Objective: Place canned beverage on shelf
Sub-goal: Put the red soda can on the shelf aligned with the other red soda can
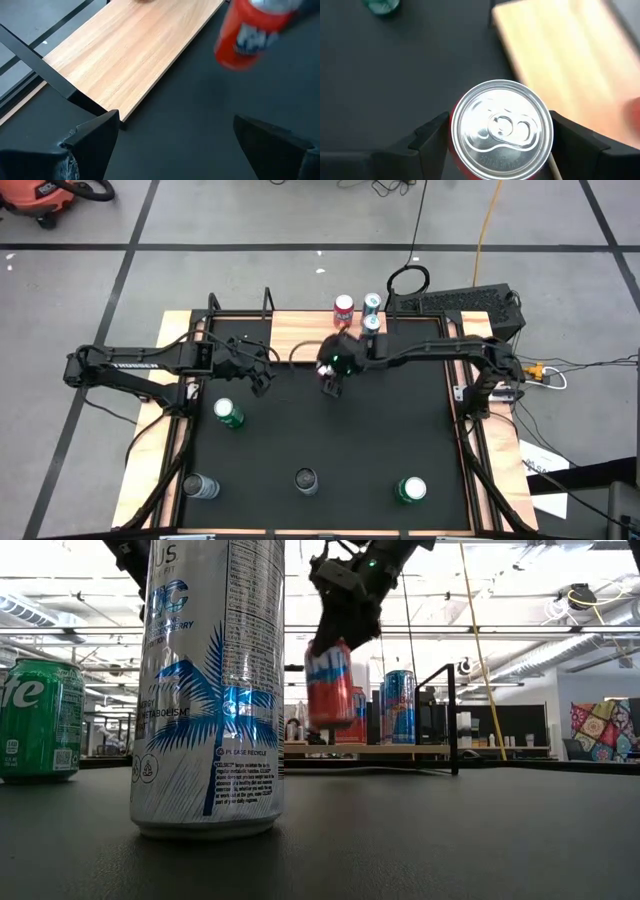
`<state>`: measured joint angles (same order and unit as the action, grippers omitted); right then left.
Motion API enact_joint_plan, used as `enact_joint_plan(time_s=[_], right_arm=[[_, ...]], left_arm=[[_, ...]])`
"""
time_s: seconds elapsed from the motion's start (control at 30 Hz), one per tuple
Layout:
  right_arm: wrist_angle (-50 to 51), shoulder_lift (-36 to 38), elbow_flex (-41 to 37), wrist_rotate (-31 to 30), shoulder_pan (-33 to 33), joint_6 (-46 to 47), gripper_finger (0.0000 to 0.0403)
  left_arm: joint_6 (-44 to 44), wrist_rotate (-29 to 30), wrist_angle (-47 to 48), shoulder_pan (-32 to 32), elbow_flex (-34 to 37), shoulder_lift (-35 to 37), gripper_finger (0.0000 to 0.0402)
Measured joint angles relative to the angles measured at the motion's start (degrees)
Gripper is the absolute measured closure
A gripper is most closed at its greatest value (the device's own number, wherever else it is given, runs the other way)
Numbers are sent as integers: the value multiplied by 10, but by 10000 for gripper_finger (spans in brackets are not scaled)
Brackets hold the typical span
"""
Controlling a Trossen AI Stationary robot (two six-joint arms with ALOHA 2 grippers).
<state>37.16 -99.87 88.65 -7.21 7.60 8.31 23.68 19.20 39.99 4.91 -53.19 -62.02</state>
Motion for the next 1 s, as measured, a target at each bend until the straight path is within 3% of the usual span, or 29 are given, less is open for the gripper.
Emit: enact_joint_plan(time_s=[0.17, 0.4, 0.53, 0.8, 1.0], right_arm=[[4, 24, 1, -1, 60, -63, 133], [-11, 4, 1, 15, 128, -117, 133], [-31, -14, 0, 46, 147, -130, 133], [-37, -31, 1, 45, 169, -145, 122], [-38, -31, 1, 44, 176, -155, 85]], left_arm=[[0, 10, 0, 0, 0, 0, 10], [0, 33, -2, 0, 0, -7, 10], [0, 37, -6, 0, 0, -19, 10], [1, 38, -7, 3, 0, -43, 10], [15, 38, -7, 9, 0, -50, 10]])
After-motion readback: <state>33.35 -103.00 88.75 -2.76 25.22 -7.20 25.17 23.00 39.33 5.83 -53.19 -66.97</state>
